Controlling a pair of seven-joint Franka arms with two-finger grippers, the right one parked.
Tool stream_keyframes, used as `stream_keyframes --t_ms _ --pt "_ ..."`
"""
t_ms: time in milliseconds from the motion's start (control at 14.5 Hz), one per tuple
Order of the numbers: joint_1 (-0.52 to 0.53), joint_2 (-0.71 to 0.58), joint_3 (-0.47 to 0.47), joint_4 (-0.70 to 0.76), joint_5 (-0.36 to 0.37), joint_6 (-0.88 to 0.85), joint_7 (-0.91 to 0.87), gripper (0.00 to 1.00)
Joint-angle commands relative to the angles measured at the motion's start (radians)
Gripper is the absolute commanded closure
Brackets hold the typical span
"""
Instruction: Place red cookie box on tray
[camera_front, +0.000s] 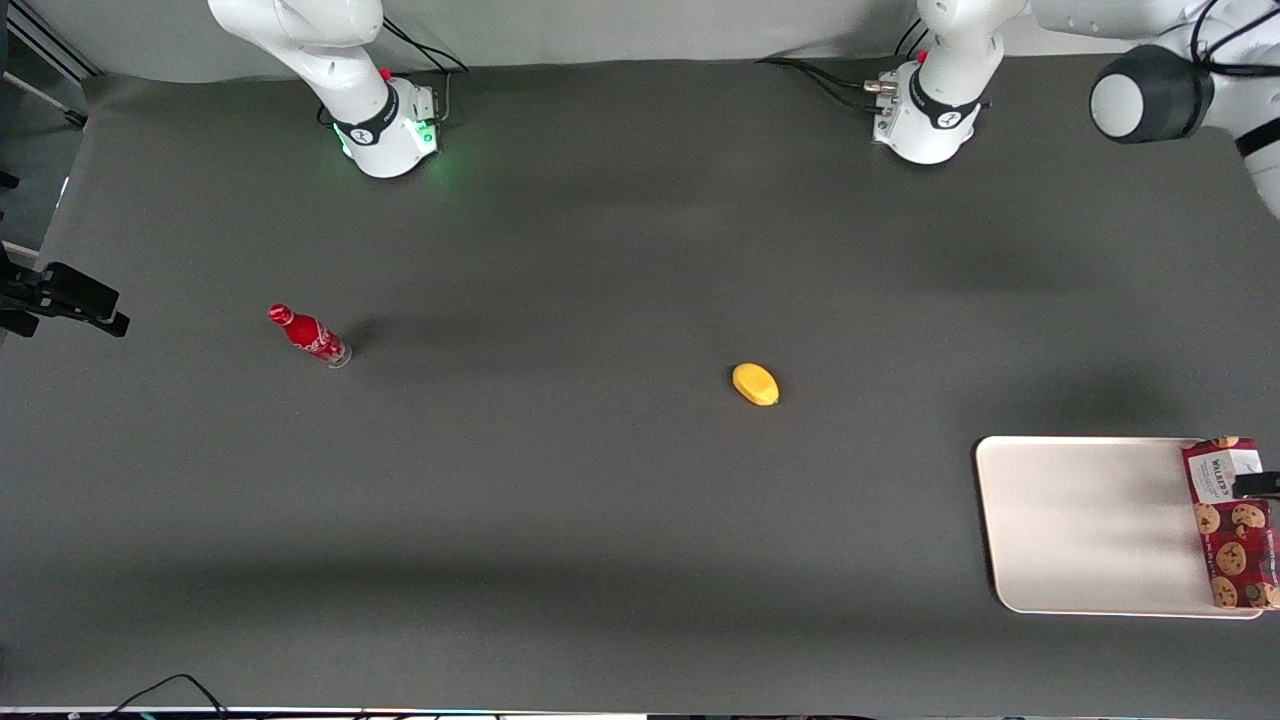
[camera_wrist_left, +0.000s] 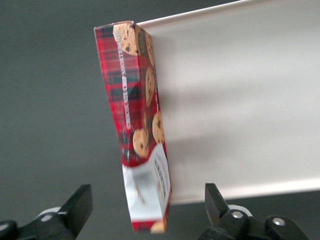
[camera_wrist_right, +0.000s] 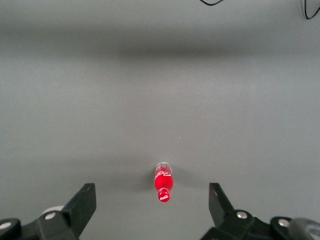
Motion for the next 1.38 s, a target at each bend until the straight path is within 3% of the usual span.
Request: stream_keyframes --t_ms 0,344,550,825,1100,1306 --pt "-0.003 -0.152 0.015 -0.032 -0.012 -0.204 0.004 0.00" --pt "-0.031 -0.383 0.018 -0.105 -0.013 -0.496 -0.107 0.00" --pt "-0.035 -0.566 -0.008 -0.280 -0.042 -0.504 -0.139 0.00" --pt "-0.048 -0.794 -0.126 -0.524 -0.043 -0.496 -0.306 0.00" --pt "-0.051 -0.943 -0.243 -0.705 -0.049 -0.473 -0.426 0.00" --pt "-0.051 -1.066 -0.287 -0.882 -0.084 -0.358 -0.441 0.00"
